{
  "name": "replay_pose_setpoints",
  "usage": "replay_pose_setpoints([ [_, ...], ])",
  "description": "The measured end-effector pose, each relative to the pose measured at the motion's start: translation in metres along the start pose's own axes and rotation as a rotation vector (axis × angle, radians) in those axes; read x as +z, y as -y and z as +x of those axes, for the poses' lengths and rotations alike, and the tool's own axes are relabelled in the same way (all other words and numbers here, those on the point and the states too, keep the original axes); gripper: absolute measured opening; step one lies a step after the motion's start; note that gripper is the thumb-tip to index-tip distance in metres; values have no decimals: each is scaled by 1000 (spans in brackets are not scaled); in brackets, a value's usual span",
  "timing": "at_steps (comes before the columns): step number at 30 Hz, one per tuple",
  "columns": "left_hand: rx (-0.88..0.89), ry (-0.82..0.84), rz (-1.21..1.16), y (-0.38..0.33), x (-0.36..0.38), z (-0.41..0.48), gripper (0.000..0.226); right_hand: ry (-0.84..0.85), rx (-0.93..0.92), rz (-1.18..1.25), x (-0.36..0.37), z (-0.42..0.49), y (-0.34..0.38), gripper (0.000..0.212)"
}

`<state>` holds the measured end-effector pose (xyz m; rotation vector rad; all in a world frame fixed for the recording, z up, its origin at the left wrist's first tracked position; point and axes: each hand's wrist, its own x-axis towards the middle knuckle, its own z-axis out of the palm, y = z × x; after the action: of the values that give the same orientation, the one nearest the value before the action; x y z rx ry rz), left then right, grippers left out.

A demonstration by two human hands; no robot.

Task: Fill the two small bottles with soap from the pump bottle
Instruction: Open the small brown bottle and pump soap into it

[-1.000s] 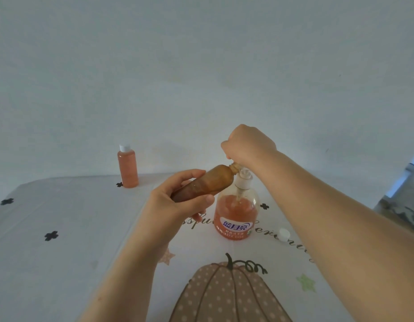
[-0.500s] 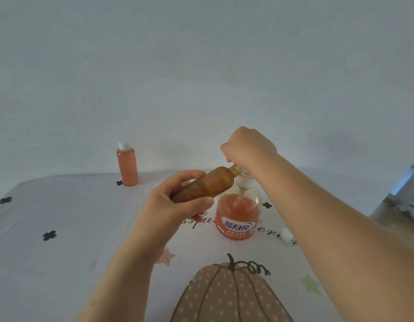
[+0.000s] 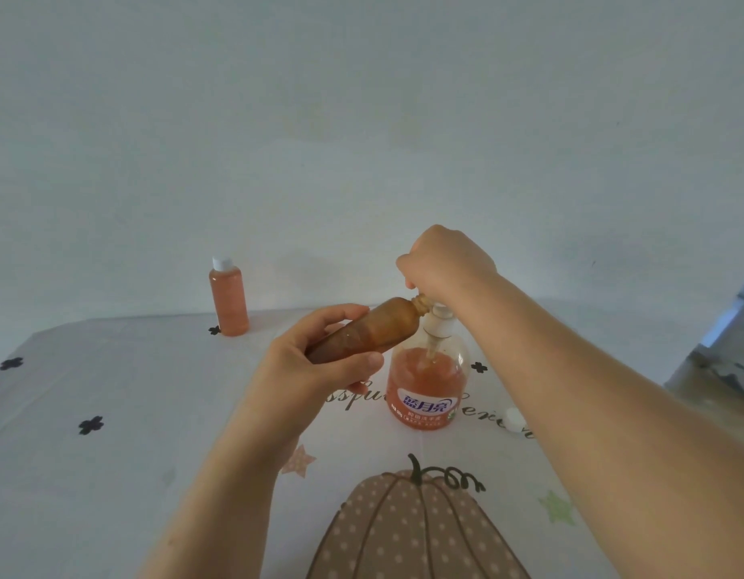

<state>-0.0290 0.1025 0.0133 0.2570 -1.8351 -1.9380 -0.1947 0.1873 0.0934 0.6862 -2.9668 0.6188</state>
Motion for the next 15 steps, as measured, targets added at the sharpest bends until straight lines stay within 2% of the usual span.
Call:
replay_pose_setpoints([
  [15,11,-31,-29,-5,3,-4,44,-22,-17,-43,-8,-4,4,15],
])
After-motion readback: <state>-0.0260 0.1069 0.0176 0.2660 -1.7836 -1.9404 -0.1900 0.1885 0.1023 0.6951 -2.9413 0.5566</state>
